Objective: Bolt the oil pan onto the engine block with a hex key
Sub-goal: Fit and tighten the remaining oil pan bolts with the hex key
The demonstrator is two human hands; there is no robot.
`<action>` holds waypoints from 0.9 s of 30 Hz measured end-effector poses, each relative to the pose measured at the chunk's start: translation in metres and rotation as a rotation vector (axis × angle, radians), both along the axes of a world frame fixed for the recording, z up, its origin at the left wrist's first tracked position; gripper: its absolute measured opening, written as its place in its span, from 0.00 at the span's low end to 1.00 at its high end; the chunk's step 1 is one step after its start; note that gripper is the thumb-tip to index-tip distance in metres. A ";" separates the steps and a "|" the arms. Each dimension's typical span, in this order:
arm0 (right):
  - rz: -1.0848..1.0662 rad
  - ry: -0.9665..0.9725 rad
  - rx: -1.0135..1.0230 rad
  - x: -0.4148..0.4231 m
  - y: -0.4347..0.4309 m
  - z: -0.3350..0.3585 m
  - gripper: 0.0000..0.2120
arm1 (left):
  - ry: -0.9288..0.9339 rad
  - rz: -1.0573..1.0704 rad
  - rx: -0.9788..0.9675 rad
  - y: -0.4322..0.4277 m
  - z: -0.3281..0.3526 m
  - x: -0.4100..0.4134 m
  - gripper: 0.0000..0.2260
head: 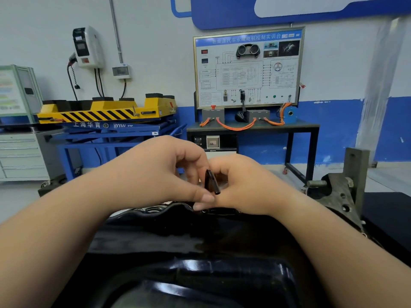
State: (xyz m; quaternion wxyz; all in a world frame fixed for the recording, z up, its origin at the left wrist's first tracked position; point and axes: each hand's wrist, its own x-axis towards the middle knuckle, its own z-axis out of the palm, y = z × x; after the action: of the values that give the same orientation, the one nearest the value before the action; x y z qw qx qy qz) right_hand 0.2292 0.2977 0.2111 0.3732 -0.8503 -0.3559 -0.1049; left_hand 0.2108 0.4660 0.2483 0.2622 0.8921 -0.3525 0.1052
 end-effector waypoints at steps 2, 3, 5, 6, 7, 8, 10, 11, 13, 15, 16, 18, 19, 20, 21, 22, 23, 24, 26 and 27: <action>0.004 0.002 -0.003 0.001 -0.001 -0.001 0.09 | -0.044 0.016 -0.004 -0.003 -0.001 -0.001 0.08; -0.002 0.000 -0.013 0.000 -0.001 -0.001 0.09 | -0.057 0.023 0.009 -0.004 -0.001 -0.001 0.07; -0.015 0.003 -0.047 0.000 -0.002 -0.001 0.08 | -0.062 0.034 0.033 -0.004 -0.001 0.000 0.06; -0.019 0.003 -0.065 0.000 -0.003 -0.001 0.09 | -0.058 0.034 0.035 -0.003 -0.001 0.000 0.06; -0.014 0.002 -0.077 -0.002 -0.004 0.000 0.10 | -0.055 0.033 0.033 -0.001 -0.001 0.001 0.06; -0.002 0.001 -0.084 -0.003 -0.005 0.001 0.09 | -0.053 0.034 0.033 0.000 -0.001 0.002 0.06; 0.031 -0.004 -0.103 -0.003 -0.008 0.002 0.04 | -0.043 0.033 0.041 0.003 0.000 0.003 0.08; 0.035 -0.006 -0.108 -0.003 -0.010 0.002 0.03 | -0.034 0.027 0.051 0.004 0.000 0.003 0.07; 0.033 -0.005 -0.098 -0.001 -0.009 0.002 0.04 | -0.015 0.008 0.083 0.006 0.001 0.005 0.06; 0.030 -0.017 -0.064 -0.001 -0.007 0.001 0.03 | 0.025 -0.015 0.079 0.008 0.001 0.007 0.07; 0.027 -0.019 -0.034 0.000 -0.006 0.001 0.03 | 0.068 -0.028 0.051 0.008 0.001 0.007 0.08; 0.022 0.004 0.023 0.002 -0.006 0.000 0.04 | 0.163 -0.045 -0.019 0.009 0.001 0.009 0.13; 0.020 0.016 0.034 0.002 -0.006 0.001 0.08 | 0.194 -0.043 -0.039 0.010 0.002 0.009 0.15; 0.020 0.019 0.036 0.003 -0.005 0.001 0.11 | 0.208 -0.036 -0.046 0.010 0.002 0.009 0.18; 0.018 0.019 0.029 0.002 -0.004 0.000 0.12 | 0.205 -0.029 -0.042 0.011 0.003 0.009 0.20; 0.016 0.017 0.025 0.002 -0.003 0.000 0.12 | 0.186 -0.025 -0.036 0.010 0.003 0.008 0.21; 0.012 0.019 0.027 0.002 -0.002 0.000 0.11 | 0.151 -0.023 -0.032 0.009 0.003 0.006 0.20; 0.006 0.015 0.033 0.003 -0.002 0.000 0.09 | 0.104 -0.025 -0.031 0.007 0.003 0.004 0.20; 0.008 0.002 0.032 0.003 -0.002 -0.001 0.11 | -0.003 -0.039 -0.017 0.003 0.003 0.000 0.16; 0.017 0.000 0.027 0.003 -0.002 0.000 0.12 | -0.047 -0.050 -0.009 0.000 0.002 -0.002 0.12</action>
State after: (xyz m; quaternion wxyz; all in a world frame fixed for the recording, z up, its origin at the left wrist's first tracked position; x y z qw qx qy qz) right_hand 0.2318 0.2960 0.2108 0.3857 -0.8422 -0.3615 -0.1065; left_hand 0.2091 0.4663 0.2505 0.2606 0.8792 -0.3801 0.1210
